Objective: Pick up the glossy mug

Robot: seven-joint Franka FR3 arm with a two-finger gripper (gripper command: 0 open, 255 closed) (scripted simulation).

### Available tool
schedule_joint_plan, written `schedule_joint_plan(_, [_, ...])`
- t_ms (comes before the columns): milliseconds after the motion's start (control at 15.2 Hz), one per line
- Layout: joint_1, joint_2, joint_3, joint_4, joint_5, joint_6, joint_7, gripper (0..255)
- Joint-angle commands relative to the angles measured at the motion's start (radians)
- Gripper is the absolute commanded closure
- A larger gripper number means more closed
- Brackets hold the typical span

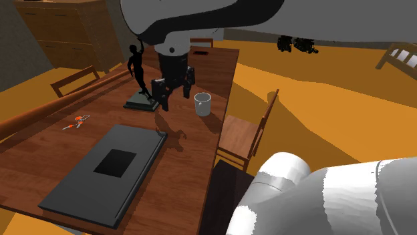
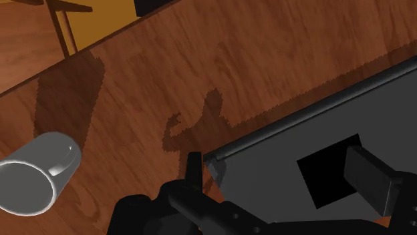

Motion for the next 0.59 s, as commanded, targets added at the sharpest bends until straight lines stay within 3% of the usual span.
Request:
schedule_joint_plan(0, [-0.011, 0.04, -0.04, 0.008, -0.014, 0.036, -0.043, 0])
schedule_joint_plan(528, [-0.033, 0.255, -0.198, 0.088, -0.013, 0.181, -0.217, 0])
